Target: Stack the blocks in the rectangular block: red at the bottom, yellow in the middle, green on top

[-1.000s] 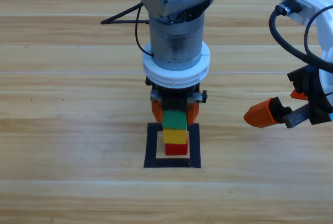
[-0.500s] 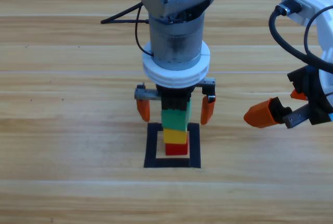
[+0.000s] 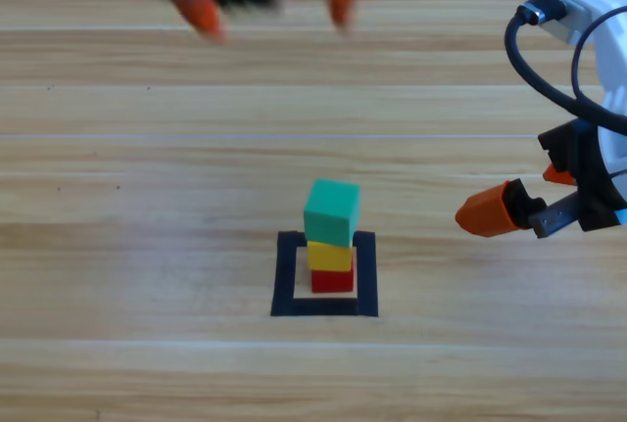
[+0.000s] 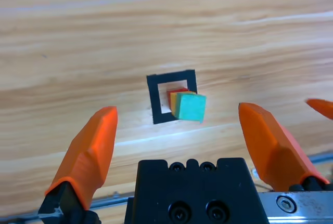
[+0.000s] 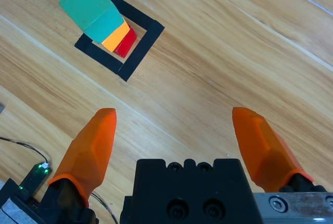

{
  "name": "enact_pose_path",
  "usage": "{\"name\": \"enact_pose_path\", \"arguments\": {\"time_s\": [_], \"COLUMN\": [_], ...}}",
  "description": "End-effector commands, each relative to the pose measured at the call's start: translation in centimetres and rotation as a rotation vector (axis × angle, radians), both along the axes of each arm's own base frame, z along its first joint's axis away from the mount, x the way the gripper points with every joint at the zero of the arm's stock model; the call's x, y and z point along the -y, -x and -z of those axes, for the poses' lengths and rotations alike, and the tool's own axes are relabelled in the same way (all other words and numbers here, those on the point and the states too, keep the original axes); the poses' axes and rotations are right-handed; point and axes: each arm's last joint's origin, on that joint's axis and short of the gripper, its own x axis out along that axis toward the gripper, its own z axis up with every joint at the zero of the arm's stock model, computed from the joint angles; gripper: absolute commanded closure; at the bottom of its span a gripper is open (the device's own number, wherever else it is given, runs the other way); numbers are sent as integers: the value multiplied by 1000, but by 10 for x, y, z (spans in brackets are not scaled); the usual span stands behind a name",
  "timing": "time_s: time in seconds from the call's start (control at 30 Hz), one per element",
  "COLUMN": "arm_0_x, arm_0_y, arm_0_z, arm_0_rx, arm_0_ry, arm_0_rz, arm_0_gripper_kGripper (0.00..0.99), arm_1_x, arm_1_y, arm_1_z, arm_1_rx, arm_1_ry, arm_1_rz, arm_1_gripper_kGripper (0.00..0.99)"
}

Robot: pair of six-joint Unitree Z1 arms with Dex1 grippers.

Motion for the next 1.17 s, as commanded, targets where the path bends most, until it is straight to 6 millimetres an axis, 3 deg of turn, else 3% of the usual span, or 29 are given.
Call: {"name": "enact_pose_path", "arguments": {"time_s": [0.03, 0.17, 0.3, 0.43, 0.67, 1.17], "arm_0_x": [-73, -117, -119, -136, -128, -125], "arm_0_y": [61, 92, 95, 110, 108, 106], "arm_0_z": [-49, -29, -17, 5, 35, 38], "arm_0_rx": [197, 325, 345, 364, 317, 314], "arm_0_ry": [48, 4, -28, 4, 17, 24], "arm_0_rz": [142, 287, 371, 419, 473, 473], "arm_0_gripper_kGripper": [0, 0, 0, 0, 0, 0], "arm_1_x": [-2, -2, -3, -2, 1, -1], "arm_1_y": [-2, -2, -2, -2, -1, -6], "arm_1_z": [14, 13, 14, 15, 12, 14], "arm_1_rx": [-17, -16, -18, -23, -14, 15], "arm_1_ry": [35, 34, 37, 44, 45, 102], "arm_1_rz": [-6, -6, -6, -6, -1, 35], "arm_1_gripper_kGripper": [10, 8, 10, 10, 8, 8]}}
